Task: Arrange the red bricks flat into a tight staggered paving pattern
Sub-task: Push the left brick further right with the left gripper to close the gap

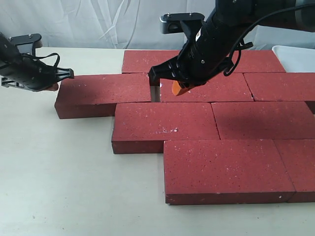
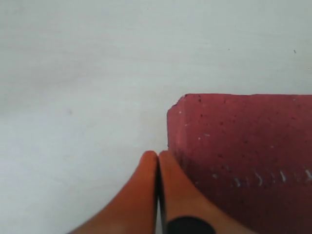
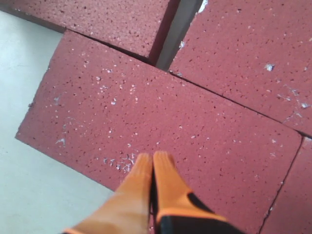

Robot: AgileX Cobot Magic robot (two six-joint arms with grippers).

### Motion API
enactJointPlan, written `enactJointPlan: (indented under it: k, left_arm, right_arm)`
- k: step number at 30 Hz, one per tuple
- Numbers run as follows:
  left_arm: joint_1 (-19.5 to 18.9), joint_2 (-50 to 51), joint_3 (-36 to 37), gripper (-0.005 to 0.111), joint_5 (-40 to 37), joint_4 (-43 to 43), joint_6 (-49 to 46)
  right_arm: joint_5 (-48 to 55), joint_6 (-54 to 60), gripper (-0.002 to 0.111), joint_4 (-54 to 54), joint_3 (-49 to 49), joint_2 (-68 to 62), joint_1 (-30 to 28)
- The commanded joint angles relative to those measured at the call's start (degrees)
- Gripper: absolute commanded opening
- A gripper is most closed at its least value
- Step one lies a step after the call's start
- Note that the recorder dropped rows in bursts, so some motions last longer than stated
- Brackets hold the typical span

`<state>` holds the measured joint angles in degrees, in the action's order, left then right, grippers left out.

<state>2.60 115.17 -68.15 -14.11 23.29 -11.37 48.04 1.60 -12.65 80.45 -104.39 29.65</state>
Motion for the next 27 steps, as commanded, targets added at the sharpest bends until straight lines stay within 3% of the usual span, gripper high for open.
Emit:
enactJointPlan:
  k: [1, 6, 17, 27]
  left_arm:
    - [1.92, -0.48, 0.07, 0.000, 1.29, 0.55, -0.24]
    - [4.29, -0.48, 0.07, 0.000, 1.99, 1.37, -0.24]
    - [4.56, -0.48, 0.07, 0.000, 8.20, 1.17, -0.24]
    - [4.56, -0.48, 0.07, 0.000, 4.69, 1.17, -0.24]
  right_arm:
    - [-0.36, 0.22, 0.000, 0.51, -0.27, 0.59, -0.31]
    - [-0.46, 0.22, 0.000, 0.51, -0.27, 0.59, -0.31]
    - [-0.57, 0.22, 0.000, 0.51, -0.27, 0.59, -0.31]
    - [-0.57, 0.22, 0.000, 0.51, -0.27, 0.59, -0.31]
